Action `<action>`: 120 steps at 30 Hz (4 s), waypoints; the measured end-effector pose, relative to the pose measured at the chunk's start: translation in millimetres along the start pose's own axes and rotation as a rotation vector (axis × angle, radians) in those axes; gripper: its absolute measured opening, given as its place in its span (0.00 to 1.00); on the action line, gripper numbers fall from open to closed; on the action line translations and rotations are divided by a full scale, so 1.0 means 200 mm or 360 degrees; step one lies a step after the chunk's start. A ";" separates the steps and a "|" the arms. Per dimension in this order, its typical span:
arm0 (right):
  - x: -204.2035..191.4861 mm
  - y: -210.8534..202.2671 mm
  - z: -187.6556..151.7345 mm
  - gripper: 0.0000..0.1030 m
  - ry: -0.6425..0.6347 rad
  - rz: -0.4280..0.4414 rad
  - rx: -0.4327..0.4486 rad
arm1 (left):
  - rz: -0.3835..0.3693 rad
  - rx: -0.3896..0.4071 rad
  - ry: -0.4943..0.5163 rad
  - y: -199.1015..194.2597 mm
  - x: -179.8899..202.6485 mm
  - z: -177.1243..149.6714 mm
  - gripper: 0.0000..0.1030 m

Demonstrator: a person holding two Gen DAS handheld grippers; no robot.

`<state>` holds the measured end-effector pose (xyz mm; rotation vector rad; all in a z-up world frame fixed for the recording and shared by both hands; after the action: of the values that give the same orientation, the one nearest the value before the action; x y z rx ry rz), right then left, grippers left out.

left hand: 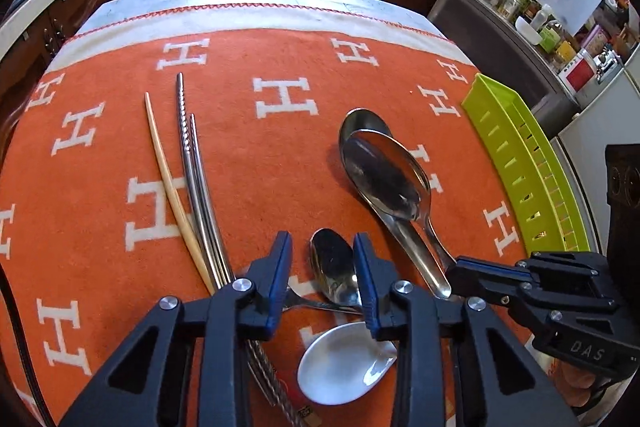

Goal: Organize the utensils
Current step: 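Grasp a silver spoon handle with the right tool while the left tool grasps another spoon, then lift the spoons and carry them over the green tray with both tools, then lower the spoons into the tray and open both tools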

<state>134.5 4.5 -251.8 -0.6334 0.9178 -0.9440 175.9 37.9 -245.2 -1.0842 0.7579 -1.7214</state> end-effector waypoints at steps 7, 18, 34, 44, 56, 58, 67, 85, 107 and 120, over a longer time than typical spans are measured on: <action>0.01 0.01 0.01 0.02 0.0021 0.0019 0.0001 | 0.0019 0.0039 0.0157 0.00 0.05 -0.05 0.28; 0.01 0.00 0.02 0.02 0.0057 0.0013 0.0016 | -0.0041 0.0087 0.0091 -0.03 0.09 -0.06 0.00; -0.04 -0.21 0.00 0.02 0.0046 0.0058 0.0144 | -0.0173 0.0254 0.0008 -0.39 0.19 -0.06 0.00; -0.03 -0.36 -0.06 0.02 0.0053 0.0052 0.0223 | -0.0230 0.0407 0.0113 -0.65 0.36 -0.08 0.00; 0.04 -0.66 -0.12 0.02 0.0095 -0.0015 0.0391 | -0.0345 0.0500 0.0261 -0.86 0.65 -0.09 0.00; 0.07 -0.73 -0.11 0.02 0.0109 -0.0043 0.0434 | -0.0379 0.0502 0.0286 -0.87 0.73 -0.08 0.00; 0.36 -0.93 -0.17 0.02 0.0247 -0.0222 0.0524 | -0.0548 0.0413 0.0419 -0.75 1.11 0.00 0.00; 0.81 -0.77 -0.21 0.02 0.0493 -0.0314 0.0434 | -0.0377 -0.0038 0.0422 0.05 1.30 0.06 0.01; 0.74 -0.72 -0.19 0.06 0.0416 -0.0297 0.0353 | 0.0002 0.0118 0.0256 -0.17 0.93 0.04 0.48; 0.49 -0.71 -0.19 0.06 0.0291 -0.0258 0.0317 | 0.0100 0.0142 0.0124 -0.36 0.63 -0.11 0.51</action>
<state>71.9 -149.3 -194.5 -0.4614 0.9290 -1.2379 107.6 -51.1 -152.2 -0.9284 0.7485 -1.7357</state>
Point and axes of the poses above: each gripper's, at about its wrist camera, not at the fingertips, and y roughly the way its jaws point, x to its right, z to its top, the point moved 9 cm from there along y, roughly the way its jaws point, and after that the axes turned 8 degrees about -y, right-handed, at the moved point
